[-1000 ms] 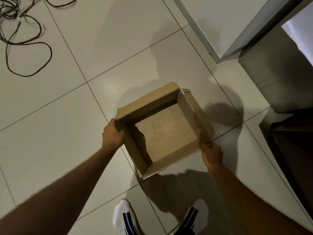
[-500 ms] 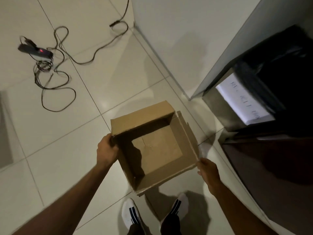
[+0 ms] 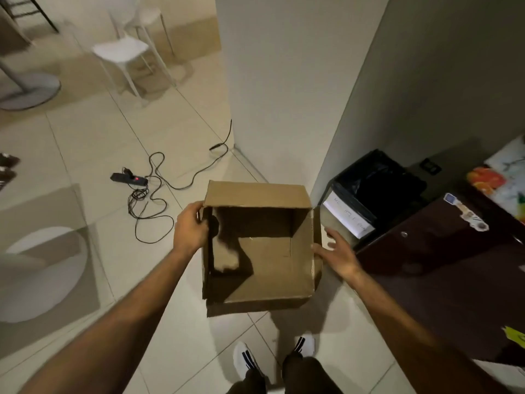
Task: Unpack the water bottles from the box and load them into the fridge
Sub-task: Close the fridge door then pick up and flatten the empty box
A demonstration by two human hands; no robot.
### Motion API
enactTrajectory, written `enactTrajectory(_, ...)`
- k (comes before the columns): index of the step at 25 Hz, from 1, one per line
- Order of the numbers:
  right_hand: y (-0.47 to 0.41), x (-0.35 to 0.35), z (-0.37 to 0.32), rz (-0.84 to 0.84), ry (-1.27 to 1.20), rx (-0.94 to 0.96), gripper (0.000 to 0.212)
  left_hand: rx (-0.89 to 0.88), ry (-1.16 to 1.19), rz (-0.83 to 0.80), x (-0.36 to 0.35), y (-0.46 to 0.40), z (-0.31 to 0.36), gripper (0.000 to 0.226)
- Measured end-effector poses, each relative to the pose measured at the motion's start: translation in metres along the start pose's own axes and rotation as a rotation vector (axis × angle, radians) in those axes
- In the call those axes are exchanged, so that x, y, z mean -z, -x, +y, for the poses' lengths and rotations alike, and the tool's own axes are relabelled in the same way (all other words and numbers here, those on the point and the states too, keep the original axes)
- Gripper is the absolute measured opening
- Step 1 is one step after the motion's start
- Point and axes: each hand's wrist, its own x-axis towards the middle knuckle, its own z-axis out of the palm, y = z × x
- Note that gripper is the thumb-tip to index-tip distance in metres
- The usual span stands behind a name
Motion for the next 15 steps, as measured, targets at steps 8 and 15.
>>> enactTrajectory(8, 0.033, 0.013, -0.049, 0.139, 0.117, 0.236, 0.080, -0.111, 0.114, 0.045, 0.054, 0.027, 0.070, 0.057)
enactTrajectory(15, 0.054, 0.034, -0.033, 0.275, 0.040, 0.198, 0.009, -0.170, 0.245, 0.009, 0.051, 0.059, 0.100, 0.050)
